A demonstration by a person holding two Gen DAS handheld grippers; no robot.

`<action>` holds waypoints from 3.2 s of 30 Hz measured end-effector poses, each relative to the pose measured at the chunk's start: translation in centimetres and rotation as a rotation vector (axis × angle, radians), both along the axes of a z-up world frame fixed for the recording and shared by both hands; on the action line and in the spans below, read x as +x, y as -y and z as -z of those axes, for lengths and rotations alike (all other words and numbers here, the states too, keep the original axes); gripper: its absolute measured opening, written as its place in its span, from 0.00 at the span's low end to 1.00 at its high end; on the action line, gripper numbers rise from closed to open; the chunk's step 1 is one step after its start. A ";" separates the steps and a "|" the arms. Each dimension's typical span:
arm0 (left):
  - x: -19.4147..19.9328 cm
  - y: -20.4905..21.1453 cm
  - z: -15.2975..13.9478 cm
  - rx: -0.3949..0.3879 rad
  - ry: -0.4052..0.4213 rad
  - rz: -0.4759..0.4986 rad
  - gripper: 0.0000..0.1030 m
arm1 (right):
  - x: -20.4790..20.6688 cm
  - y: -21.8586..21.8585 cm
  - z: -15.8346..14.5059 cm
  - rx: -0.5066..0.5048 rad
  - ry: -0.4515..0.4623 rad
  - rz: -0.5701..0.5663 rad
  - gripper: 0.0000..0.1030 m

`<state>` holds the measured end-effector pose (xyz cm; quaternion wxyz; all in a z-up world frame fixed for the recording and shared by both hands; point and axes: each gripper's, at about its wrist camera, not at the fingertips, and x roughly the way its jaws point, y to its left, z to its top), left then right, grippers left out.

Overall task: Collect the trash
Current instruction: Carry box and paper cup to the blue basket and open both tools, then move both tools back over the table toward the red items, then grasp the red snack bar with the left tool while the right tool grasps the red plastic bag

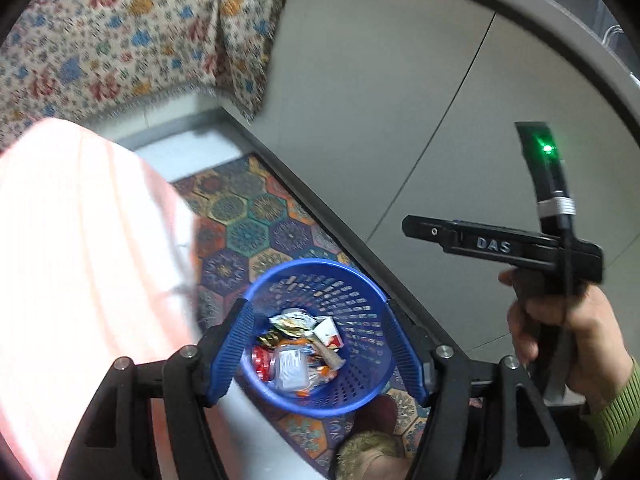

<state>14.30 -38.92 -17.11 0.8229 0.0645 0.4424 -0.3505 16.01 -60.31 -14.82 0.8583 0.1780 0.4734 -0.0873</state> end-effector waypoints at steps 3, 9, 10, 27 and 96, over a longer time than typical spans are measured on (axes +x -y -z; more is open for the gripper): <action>-0.7 -3.3 -2.0 0.024 0.051 -0.051 0.67 | 0.0 -1.7 -1.5 -0.050 0.047 -0.027 0.89; -1.9 -10.3 -5.8 0.049 0.145 -0.189 0.69 | -0.3 -7.4 -4.9 -0.122 0.196 -0.114 0.95; -1.9 -11.3 -6.3 0.048 0.156 -0.209 0.70 | -0.3 -8.6 -5.4 -0.128 0.221 -0.132 0.95; -0.1 -27.8 -5.8 0.103 0.132 -0.364 0.73 | 2.9 -32.2 -4.3 -0.171 0.205 -0.537 0.96; 6.6 -35.5 -1.0 0.205 0.081 -0.501 0.58 | 5.4 -39.6 -0.3 -0.182 0.100 -0.667 1.00</action>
